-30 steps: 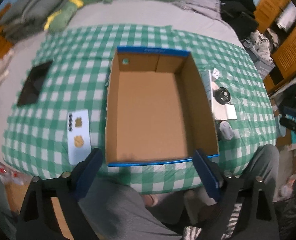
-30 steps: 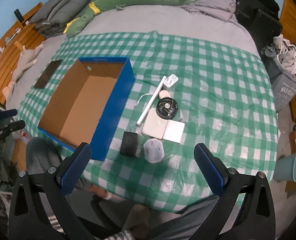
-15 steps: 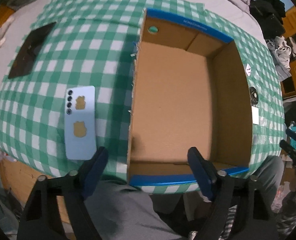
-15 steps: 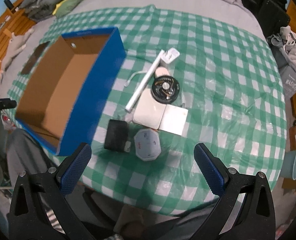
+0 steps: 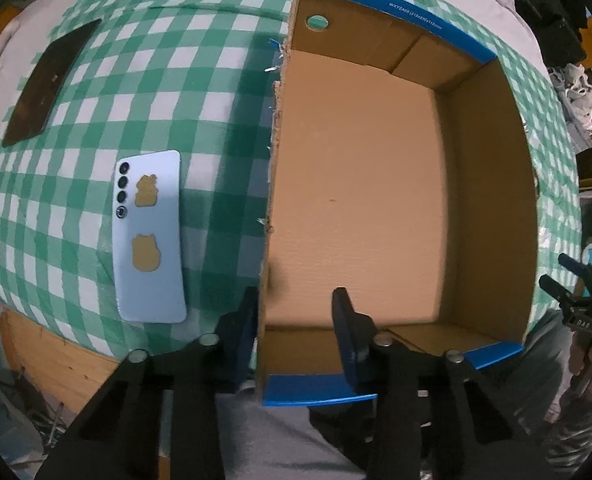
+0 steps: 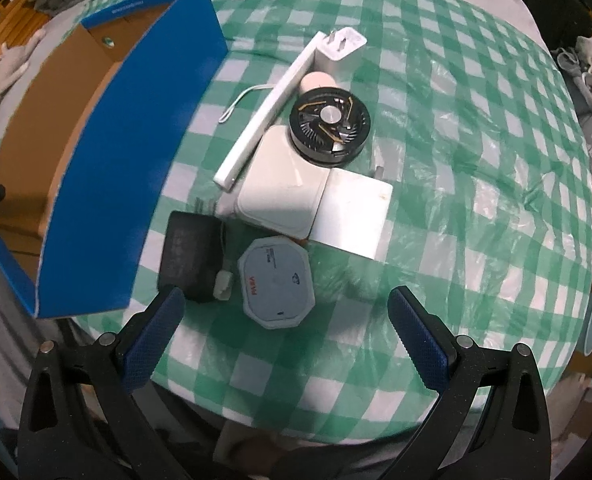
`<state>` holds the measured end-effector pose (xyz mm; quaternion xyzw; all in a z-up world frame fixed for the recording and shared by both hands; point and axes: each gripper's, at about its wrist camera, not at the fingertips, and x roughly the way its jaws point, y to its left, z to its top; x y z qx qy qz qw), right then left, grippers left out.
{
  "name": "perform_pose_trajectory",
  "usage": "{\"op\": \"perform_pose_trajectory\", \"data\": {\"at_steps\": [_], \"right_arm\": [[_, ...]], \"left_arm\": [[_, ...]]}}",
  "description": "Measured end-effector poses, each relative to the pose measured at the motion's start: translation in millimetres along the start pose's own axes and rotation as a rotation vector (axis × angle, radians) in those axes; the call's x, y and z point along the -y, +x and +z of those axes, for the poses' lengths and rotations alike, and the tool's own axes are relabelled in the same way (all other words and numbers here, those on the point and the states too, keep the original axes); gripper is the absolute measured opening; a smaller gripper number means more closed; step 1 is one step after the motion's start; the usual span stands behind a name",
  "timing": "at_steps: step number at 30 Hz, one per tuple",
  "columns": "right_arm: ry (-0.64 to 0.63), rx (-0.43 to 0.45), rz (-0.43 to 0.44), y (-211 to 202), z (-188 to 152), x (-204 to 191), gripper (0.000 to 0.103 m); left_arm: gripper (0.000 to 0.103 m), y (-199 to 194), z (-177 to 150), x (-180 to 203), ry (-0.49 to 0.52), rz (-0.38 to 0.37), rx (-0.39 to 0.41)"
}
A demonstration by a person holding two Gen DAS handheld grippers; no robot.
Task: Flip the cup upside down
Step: 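Move the right tool to the white octagonal device and close on it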
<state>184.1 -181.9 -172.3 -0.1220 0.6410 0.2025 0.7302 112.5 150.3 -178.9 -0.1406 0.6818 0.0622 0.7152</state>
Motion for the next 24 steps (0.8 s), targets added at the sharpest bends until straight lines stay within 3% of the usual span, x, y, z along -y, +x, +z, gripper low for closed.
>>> {"op": "perform_pose_trajectory", "data": {"at_steps": [8, 12, 20, 24], "right_arm": [[-0.013, -0.069, -0.026, 34, 8, 9, 0.097], [-0.020, -0.100, -0.016, 46, 11, 9, 0.090], [-0.034, -0.128, 0.001, 71, 15, -6, 0.088], [-0.028, -0.142, -0.008, 85, 17, -12, 0.077]], "left_arm": [[0.013, 2, 1, -9, -0.002, 0.003, -0.022], [0.011, 2, 0, -11, 0.009, 0.007, -0.023], [0.010, 2, 0, -8, 0.022, 0.020, -0.005], [0.010, 3, 1, -7, 0.022, 0.024, -0.006]]}}
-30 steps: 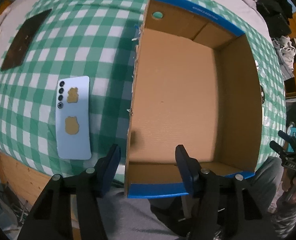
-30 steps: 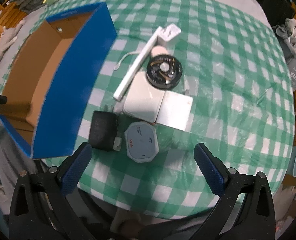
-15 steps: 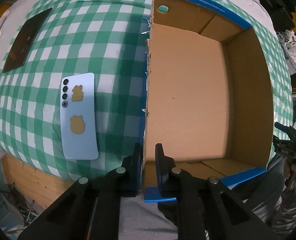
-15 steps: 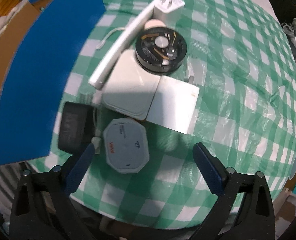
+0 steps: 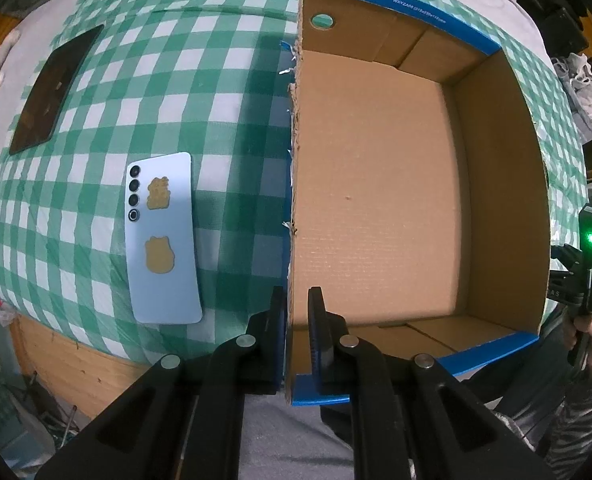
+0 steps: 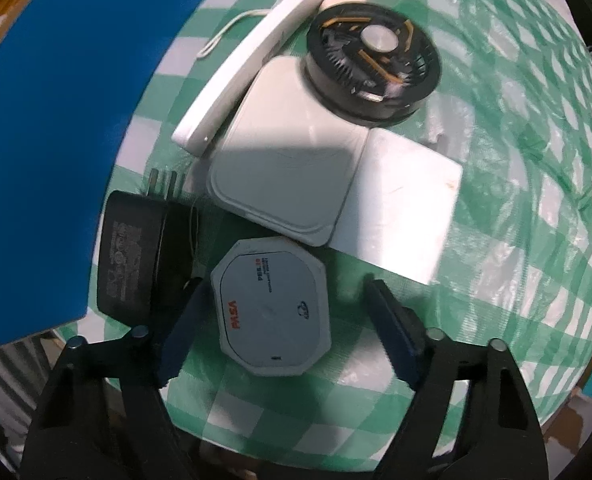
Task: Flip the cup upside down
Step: 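Move the right tool to the white octagonal device and close on it, then lift the white octagonal device with the right tool over the box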
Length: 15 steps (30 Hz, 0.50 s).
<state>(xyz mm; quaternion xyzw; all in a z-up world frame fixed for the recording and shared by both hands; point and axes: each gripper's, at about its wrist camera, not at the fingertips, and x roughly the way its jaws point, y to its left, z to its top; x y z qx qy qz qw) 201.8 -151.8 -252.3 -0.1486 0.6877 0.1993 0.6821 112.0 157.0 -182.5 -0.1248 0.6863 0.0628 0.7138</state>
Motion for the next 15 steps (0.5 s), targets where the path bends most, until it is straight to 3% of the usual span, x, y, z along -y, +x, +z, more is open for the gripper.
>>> {"op": "perform_pose_trajectory", "data": {"at_steps": [3, 4, 10, 15], "right_arm": [[0.015, -0.007, 0.020, 3, 0, 2, 0.067], [0.034, -0.004, 0.032, 2, 0, 5, 0.054], [0.214, 0.002, 0.087, -1, -7, 32, 0.054], [0.213, 0.001, 0.081, 0, -7, 37, 0.055]], "left_arm": [[0.010, 1, 0, 0, 0.006, 0.004, 0.002], [0.010, 1, 0, 0, 0.007, 0.006, 0.001], [0.010, 3, -1, -3, 0.014, 0.004, -0.006], [0.009, 4, -2, -3, 0.014, 0.005, -0.018]]}}
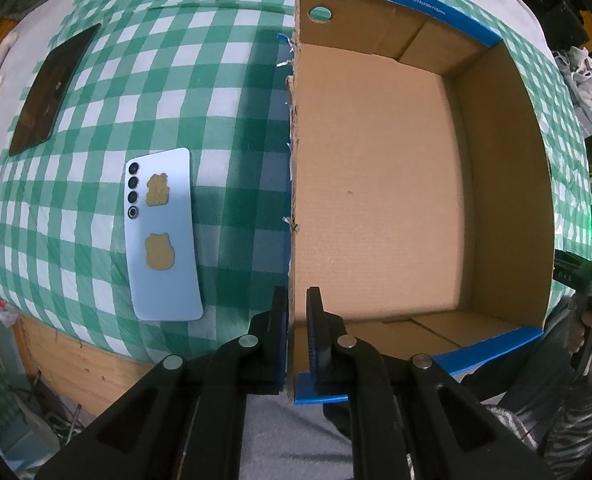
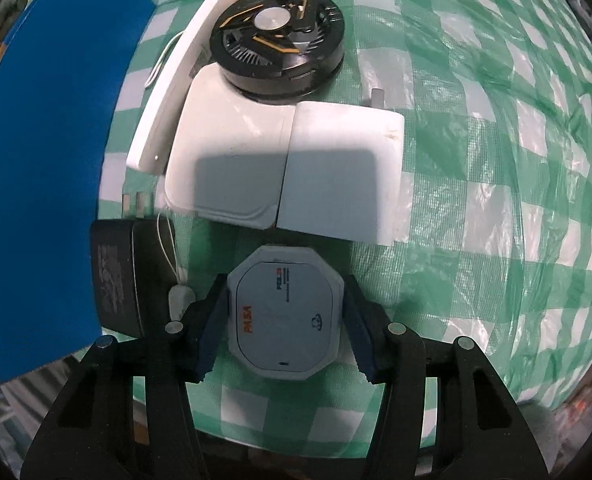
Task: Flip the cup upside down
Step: 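Lift the white octagonal device with the right tool over the box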
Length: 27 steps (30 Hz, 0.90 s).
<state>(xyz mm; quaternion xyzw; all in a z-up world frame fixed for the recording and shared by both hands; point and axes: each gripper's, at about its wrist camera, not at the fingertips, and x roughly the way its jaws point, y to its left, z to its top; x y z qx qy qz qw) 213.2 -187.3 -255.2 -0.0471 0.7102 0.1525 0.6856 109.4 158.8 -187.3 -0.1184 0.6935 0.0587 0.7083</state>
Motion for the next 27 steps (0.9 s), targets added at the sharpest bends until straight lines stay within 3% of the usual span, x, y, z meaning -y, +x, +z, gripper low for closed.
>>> {"op": "perform_pose_trajectory", "data": {"at_steps": [3, 10, 15, 27], "right_arm": [[-0.002, -0.005, -0.013, -3, -1, 10, 0.055], [-0.014, -0.014, -0.061, 4, -4, -12, 0.055], [-0.008, -0.020, -0.041, 1, -5, -16, 0.054], [-0.045, 0.044, -0.023, -46, -13, -35, 0.054]], "left_arm": [[0.008, 1, -1, -1, -0.006, -0.003, -0.005], [0.007, -1, -3, 1, -0.005, -0.001, -0.005], [0.005, -3, -4, 4, 0.004, -0.001, -0.003], [0.005, -6, -4, 5, 0.012, 0.005, -0.004]]}}
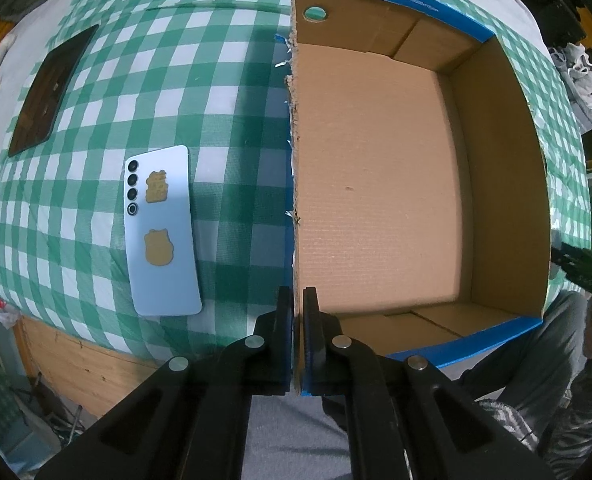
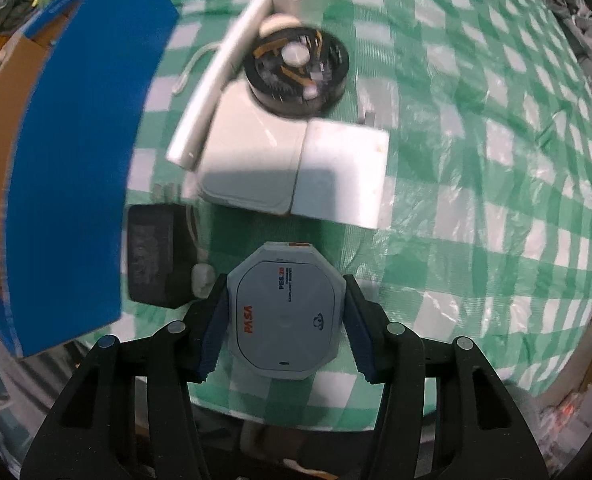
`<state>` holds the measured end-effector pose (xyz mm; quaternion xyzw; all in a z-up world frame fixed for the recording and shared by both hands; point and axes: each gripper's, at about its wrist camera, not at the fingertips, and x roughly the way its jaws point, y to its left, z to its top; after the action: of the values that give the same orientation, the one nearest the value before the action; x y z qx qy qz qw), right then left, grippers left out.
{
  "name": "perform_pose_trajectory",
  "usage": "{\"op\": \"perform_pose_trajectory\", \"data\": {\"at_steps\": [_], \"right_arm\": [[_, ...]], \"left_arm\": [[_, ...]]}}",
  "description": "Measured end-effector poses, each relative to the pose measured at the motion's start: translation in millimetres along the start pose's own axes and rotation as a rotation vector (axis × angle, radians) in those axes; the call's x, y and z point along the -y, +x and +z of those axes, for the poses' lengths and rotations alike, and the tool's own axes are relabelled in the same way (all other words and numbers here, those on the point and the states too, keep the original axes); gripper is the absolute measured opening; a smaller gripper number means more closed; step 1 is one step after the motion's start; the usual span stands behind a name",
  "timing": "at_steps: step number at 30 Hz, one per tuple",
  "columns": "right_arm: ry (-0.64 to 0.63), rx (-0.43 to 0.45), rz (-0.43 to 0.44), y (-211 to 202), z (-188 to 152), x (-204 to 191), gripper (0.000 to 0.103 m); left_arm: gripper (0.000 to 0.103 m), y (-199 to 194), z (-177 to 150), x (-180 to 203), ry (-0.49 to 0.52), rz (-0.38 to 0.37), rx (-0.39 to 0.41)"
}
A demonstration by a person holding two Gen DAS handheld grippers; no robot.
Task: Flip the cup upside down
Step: 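Lift the white octagonal device with the right tool over the box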
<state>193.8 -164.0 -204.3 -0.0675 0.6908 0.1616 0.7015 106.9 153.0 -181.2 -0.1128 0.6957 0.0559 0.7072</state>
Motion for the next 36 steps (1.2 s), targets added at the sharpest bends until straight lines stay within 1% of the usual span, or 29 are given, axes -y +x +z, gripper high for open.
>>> {"op": "perform_pose_trajectory", "data": {"at_steps": [7, 10, 17, 19, 23, 27, 36], "right_arm": [[-0.051, 0.082, 0.026, -48, 13, -34, 0.054], [-0.081, 0.105, 0.050, -74, 18, -40, 0.054], [-0.169, 0.140, 0.081, -115, 31, -81, 0.054], [-0.193, 0.145, 0.087, -128, 29, -91, 0.054], [-0.221, 0.136, 0.099, -121, 38, -118, 0.054], [-0.243, 0.103, 0.128, -107, 40, -141, 0.054], [-0.271, 0.033, 0.141, -69, 41, -177, 0.054]], "left_arm": [[0.004, -3, 0, 3, 0.003, 0.006, 0.000], [0.004, -4, 0, 4, 0.005, 0.010, -0.002], [0.004, -7, -3, 5, 0.007, 0.010, 0.000], [0.004, -9, -3, 5, 0.008, 0.009, 0.001], [0.004, -10, -5, 5, 0.006, 0.006, 0.005], [0.004, -10, -5, 4, 0.004, 0.002, 0.006], [0.004, -11, -6, 3, 0.002, -0.008, 0.003]]}}
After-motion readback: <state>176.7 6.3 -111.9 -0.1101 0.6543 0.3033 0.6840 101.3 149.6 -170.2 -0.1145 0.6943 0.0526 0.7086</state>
